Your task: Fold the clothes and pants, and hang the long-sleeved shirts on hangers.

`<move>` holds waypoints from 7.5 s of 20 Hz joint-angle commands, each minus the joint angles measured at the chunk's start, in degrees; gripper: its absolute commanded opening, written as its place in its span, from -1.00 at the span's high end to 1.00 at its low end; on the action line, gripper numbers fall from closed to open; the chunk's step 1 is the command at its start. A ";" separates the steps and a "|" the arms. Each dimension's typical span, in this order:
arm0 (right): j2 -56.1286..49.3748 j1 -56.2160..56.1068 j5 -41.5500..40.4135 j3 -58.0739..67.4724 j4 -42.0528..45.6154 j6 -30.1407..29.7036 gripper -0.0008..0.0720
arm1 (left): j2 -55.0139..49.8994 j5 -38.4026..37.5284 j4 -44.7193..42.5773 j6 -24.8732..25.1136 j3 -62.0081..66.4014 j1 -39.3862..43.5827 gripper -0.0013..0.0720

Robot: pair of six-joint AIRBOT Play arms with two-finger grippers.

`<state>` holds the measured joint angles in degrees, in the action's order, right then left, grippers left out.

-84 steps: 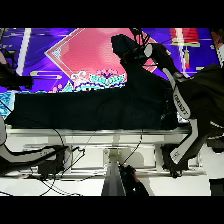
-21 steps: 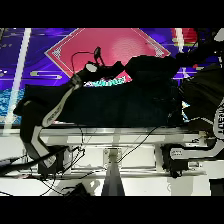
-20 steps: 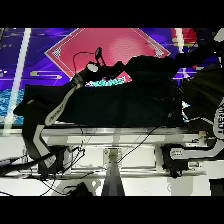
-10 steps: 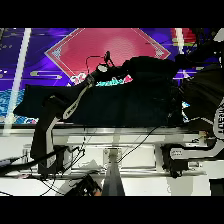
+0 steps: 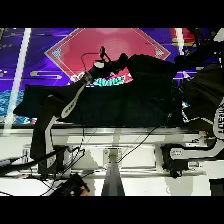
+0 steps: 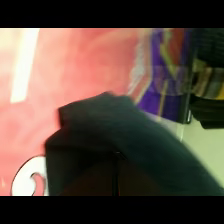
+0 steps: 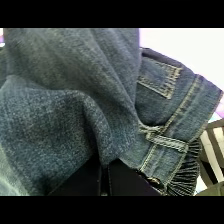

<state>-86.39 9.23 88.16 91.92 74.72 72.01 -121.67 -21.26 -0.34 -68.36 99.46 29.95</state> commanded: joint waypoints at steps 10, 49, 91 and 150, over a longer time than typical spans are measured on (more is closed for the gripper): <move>-0.04 0.00 -0.50 -0.02 -5.75 -2.89 0.93 | 3.98 -14.67 -17.22 -5.40 -0.17 -2.40 -0.95; -0.04 0.00 -1.36 -0.02 -5.88 -2.89 0.93 | -5.14 -14.19 -16.50 0.66 6.54 -3.48 -0.95; -0.04 -5.99 -26.93 0.04 4.02 -2.64 -0.22 | 40.65 -31.08 -110.25 -1.31 6.71 -25.75 0.89; -4.96 10.36 -15.10 -0.15 -9.99 -2.47 0.35 | 17.11 -48.46 -127.19 -23.78 2.45 -49.00 -0.13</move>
<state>-91.35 19.59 72.25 91.79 65.01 69.60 -106.91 -69.54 -126.08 -87.09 101.84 -17.19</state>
